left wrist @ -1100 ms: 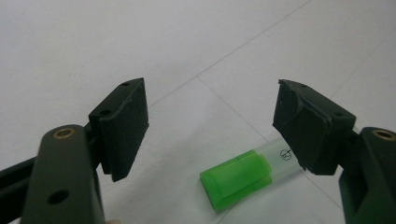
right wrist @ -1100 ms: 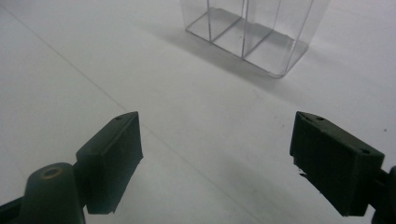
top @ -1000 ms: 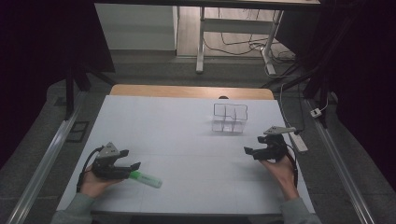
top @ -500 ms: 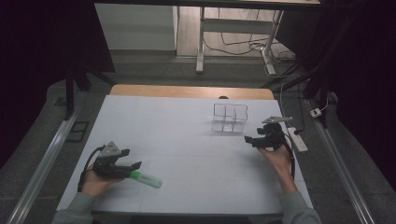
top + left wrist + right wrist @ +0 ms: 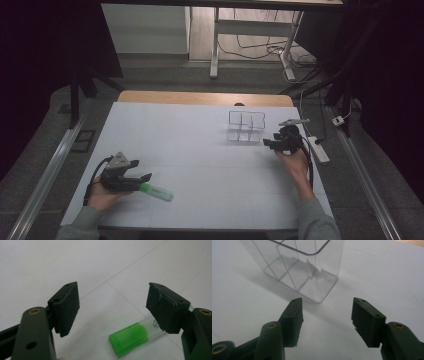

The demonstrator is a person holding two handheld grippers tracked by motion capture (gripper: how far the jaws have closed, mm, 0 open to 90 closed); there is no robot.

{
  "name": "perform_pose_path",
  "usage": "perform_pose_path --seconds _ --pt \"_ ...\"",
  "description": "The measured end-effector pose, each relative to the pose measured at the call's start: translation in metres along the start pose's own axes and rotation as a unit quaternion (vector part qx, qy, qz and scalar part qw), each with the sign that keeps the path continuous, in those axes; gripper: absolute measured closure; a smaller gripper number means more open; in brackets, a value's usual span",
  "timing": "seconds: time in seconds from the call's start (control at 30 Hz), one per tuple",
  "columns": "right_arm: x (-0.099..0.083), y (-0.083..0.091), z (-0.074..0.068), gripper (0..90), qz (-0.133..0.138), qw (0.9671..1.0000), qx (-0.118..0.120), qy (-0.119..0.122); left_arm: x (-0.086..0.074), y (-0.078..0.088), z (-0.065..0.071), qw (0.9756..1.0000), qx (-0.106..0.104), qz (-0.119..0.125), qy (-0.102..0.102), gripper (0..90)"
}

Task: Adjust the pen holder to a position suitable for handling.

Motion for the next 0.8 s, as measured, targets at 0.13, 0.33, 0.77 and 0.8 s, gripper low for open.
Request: perform_pose_path --seconds 0.13,0.33,0.77,0.8 --pt "0.005 -0.008 0.004 56.1 -0.006 0.9999 -0.010 0.000 0.000 -0.002 0.000 1.0000 0.000 -0.004 -0.002 26.5" --pt "0.010 -0.015 0.006 79.4 -0.013 0.9999 -0.005 0.007 0.000 -0.001 0.000 1.0000 0.002 -0.004 -0.002 26.5" --pt "0.024 -0.027 0.010 89.0 -0.010 0.9998 0.006 0.018 -0.001 -0.001 0.000 1.0000 0.004 -0.005 -0.001 26.5" --pt "0.025 -0.028 0.010 89.0 -0.012 0.9997 0.004 0.019 -0.001 -0.001 0.000 1.0000 0.004 -0.005 -0.001 26.5"
Point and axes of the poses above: each handheld gripper's, and its own axes: y roughly backward along the jaws, x roughly out of its top, z roughly to its right, the point moved 1 cm from there along -y, roughly forward along the jaws, and after that the axes turned 7 degrees about -z, right-handed, at the moved point
